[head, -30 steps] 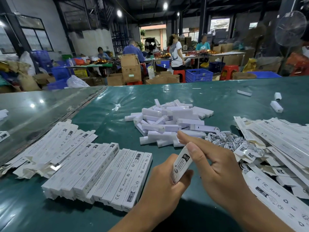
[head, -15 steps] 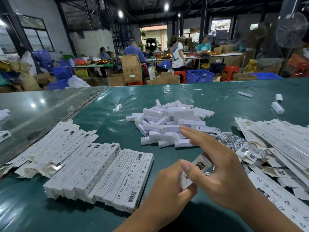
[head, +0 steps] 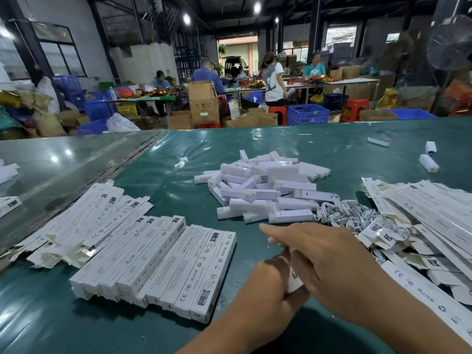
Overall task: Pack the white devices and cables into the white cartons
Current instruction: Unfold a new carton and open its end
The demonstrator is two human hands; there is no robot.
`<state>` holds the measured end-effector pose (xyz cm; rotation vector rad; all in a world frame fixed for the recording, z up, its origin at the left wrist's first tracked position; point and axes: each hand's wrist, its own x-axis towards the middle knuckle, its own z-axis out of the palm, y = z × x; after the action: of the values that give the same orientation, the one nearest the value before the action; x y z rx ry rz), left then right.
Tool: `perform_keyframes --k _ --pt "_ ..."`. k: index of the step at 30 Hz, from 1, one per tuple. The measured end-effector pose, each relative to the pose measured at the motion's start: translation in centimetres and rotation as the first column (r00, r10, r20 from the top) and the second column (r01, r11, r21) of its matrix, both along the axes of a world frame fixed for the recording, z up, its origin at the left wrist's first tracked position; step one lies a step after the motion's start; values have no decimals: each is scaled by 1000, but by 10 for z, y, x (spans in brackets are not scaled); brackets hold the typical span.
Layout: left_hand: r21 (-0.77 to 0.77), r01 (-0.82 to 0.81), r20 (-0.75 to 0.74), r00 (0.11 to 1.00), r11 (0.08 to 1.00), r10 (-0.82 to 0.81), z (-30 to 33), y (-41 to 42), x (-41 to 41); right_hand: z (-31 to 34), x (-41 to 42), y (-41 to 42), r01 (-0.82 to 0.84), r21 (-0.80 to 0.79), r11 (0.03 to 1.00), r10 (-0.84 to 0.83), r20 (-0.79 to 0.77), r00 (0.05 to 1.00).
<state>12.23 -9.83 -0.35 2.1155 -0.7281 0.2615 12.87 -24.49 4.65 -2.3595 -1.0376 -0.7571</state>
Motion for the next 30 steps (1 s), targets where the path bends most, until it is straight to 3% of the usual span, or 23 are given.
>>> perform_keyframes --k 4,7,8,10,12,14,15,17,19,21,22,24,26,28,30 --pt "66 -56 65 997 996 51 -1 6 3 -2 7 -5 70 324 944 9 -236 972" --pt "180 -147 161 980 973 118 4 29 10 9 22 -25 249 588 769 -20 -368 930" --pt "124 -155 133 981 980 138 8 37 13 13 27 -33 315 653 689 -41 -398 916" --pt "-128 -191 -2 981 973 192 18 47 20 17 37 -46 432 761 483 -1 -493 870" --pt "-417 -222 -141 974 882 178 24 51 23 14 44 -50 530 806 264 203 -584 786" --pt "-482 -168 -218 973 860 68 22 48 21 10 48 -45 635 762 130 389 -628 674" --pt "-453 -121 -241 971 883 9 19 44 19 7 48 -40 675 729 113 458 -641 616" --pt "-431 -44 -259 963 901 -77 12 34 15 -2 44 -22 711 679 182 558 -667 494" --pt "-479 0 -214 970 878 -116 7 26 11 -15 32 0 685 632 363 587 -726 359" --pt "-519 -6 -127 989 854 -70 8 24 8 -29 22 18 629 554 545 513 -814 272" --pt "-527 -27 -85 996 850 -21 10 25 8 -35 19 24 595 520 613 424 -852 309" --pt "-556 -85 -51 996 827 69 11 29 10 -38 21 20 494 417 763 101 -831 547" --pt "-586 -114 -66 994 802 93 10 32 12 -33 28 7 432 299 851 -176 -613 770" --pt "-567 -153 -105 988 810 113 7 31 13 -33 40 -9 437 241 866 -278 -493 824" --pt "-535 -200 -158 978 821 135 3 27 15 -41 55 -21 488 168 857 -370 -459 808"
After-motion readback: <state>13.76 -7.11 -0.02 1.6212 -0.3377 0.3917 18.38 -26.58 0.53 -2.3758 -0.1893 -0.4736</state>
